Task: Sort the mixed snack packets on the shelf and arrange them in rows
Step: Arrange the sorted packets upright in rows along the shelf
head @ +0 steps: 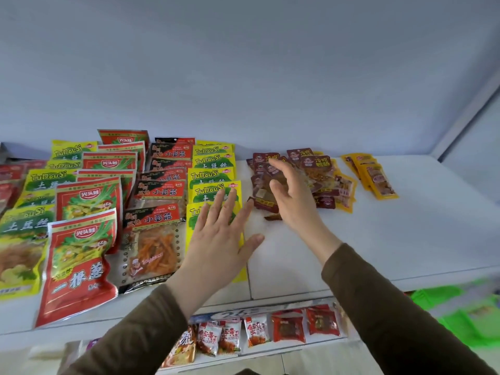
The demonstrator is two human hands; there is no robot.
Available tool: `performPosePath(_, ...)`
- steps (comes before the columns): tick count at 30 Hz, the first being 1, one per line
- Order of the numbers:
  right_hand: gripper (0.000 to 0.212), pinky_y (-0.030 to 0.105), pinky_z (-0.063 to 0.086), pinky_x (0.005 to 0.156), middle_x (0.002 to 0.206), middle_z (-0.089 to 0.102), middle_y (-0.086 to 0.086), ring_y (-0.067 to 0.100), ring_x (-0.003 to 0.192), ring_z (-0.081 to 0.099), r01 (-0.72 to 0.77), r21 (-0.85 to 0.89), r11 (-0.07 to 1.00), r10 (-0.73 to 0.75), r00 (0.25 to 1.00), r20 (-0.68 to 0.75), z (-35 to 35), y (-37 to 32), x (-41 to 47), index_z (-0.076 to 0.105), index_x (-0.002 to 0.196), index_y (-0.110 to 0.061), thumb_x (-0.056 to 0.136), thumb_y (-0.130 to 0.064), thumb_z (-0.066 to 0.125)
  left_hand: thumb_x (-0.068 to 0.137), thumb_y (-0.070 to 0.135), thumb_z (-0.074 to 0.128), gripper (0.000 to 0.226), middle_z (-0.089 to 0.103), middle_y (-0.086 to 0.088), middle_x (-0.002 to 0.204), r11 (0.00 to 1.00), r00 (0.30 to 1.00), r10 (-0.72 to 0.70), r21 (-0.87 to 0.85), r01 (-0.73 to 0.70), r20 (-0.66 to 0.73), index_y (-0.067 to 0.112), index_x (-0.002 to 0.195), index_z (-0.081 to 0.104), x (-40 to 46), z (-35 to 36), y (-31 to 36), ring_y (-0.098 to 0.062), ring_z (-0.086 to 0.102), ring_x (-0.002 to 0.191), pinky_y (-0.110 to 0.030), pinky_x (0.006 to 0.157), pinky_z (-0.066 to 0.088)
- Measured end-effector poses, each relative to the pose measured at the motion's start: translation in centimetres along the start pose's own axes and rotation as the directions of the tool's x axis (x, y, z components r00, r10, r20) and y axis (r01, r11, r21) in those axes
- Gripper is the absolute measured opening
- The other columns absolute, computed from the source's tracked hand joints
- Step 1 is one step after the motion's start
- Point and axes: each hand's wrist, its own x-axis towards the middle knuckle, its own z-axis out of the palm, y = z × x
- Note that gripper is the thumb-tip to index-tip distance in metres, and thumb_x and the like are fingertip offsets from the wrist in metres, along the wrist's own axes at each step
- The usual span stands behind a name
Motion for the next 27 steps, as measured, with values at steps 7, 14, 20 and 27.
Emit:
performPosePath(7,0.04,0.025,0.037,0.111,0.149,0.052,-0.008,0.008,0.139,0.045,-0.061,-0.072,0.995,0.068,0.993,0.096,-7.2,8.0,2.9,0.048,0.146,-0.023,0.107,-0.015,0.043,0.101,0.065,0.018,0.073,-0.001,-0.002,0.173,0.995,0.996,-0.088,-0.037,0.088,0.004,0.031,0.165,0.008,7.2,1.7,5.5,-0.024,-0.01,0.159,-0.042,0.127,0.004)
performPosePath(14,0.042,0.04,0.025,0.121,0.153,0.048,0.002,0.025,0.146,0.035,0.282,-0.401,0.872,-0.122,0.917,0.38,-8.3,12.3,5.9,0.046,0.149,-0.021,0.107,-0.018,0.043,0.109,0.044,0.034,0.063,0.015,-0.009,0.171,0.952,0.955,-0.291,-0.079,0.296,0.062,0.021,0.164,0.015,13.8,3.7,7.9,-0.033,0.011,0.158,-0.049,0.128,0.016)
performPosePath(20,0.039,0.05,0.016,0.123,0.149,0.053,0.006,0.032,0.138,0.043,0.438,-0.436,0.786,-0.159,0.825,0.542,-6.2,11.6,6.7,0.05,0.145,-0.019,0.107,-0.021,0.041,0.099,0.01,0.047,0.067,0.047,-0.016,0.154,0.919,0.933,-0.357,-0.165,0.359,0.045,0.012,0.161,0.024,12.3,4.0,9.0,-0.037,0.047,0.138,-0.047,0.115,0.04)
performPosePath(27,0.049,0.051,0.027,0.118,0.142,0.055,0.005,0.031,0.134,0.042,0.462,-0.43,0.776,-0.209,0.832,0.515,-4.6,10.9,5.7,0.04,0.151,-0.02,0.104,-0.035,0.048,0.092,-0.001,0.062,0.092,0.066,-0.019,0.13,0.827,0.884,-0.466,-0.377,0.417,-0.044,0.014,0.163,0.006,11.1,3.8,8.6,-0.037,0.067,0.108,-0.047,0.092,0.055)
